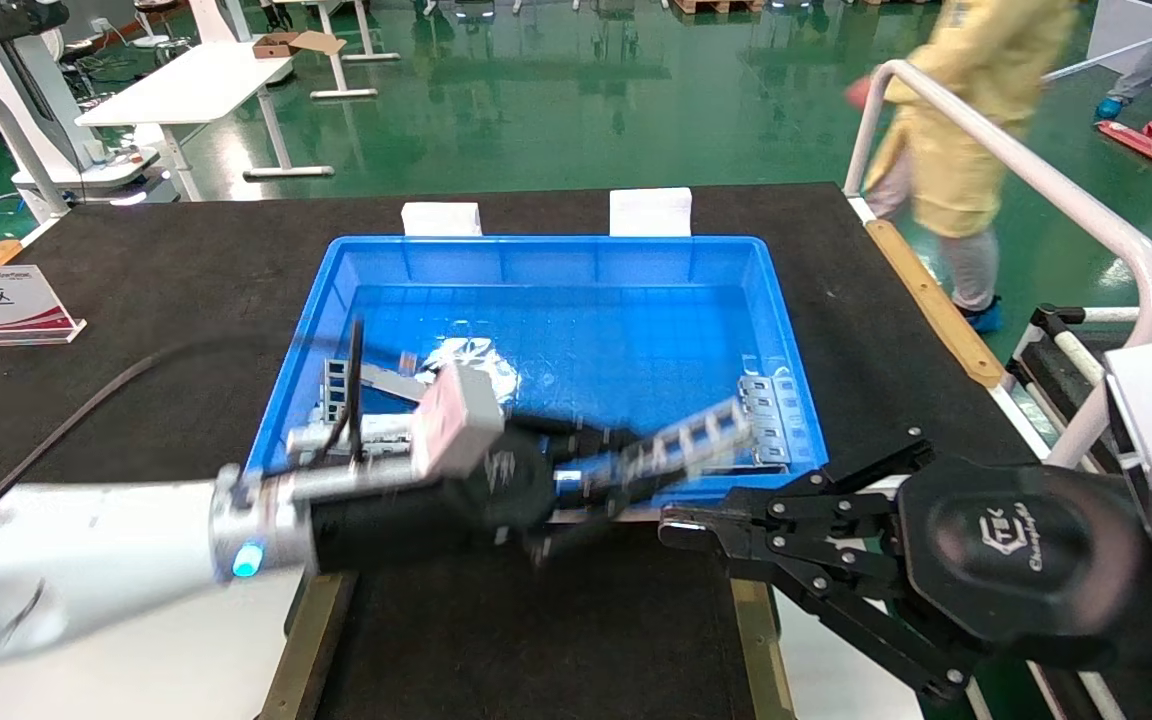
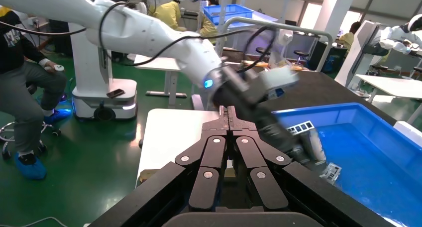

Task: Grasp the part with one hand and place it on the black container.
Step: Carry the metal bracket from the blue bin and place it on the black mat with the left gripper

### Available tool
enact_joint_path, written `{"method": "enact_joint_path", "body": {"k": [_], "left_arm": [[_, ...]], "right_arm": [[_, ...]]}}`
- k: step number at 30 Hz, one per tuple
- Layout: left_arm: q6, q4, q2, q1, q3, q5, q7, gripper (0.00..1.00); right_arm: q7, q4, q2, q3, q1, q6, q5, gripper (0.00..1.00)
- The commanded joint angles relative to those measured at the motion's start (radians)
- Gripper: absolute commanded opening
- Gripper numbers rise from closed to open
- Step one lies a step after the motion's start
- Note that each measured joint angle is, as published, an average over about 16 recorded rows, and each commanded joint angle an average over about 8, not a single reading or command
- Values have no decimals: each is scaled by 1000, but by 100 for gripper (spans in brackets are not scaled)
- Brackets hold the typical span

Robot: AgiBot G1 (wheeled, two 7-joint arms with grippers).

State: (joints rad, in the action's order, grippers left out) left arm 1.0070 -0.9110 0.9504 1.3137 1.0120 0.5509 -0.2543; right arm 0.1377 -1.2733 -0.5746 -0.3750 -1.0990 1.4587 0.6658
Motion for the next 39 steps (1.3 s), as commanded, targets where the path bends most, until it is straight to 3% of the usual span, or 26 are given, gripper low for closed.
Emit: {"method": "enact_joint_path", "body": {"k": [1,9,16,25,39], "left_arm": [[-14,-75,-42,-34,7,1,17,0],[-206,-306,-165,-208,38,-9,89,0],[-414,-381,-179,-337,59,-18,118,0],[-683,-386,-94,-464,44,-35,106,0],[-1020,-323,143,-591,-87,-84,101,0]], "right_arm": [[0,0,0,0,0,0,0,0],[0,0,0,0,0,0,0,0],[0,0,0,0,0,0,0,0],[0,0,0,0,0,0,0,0],[0,0,0,0,0,0,0,0]]}}
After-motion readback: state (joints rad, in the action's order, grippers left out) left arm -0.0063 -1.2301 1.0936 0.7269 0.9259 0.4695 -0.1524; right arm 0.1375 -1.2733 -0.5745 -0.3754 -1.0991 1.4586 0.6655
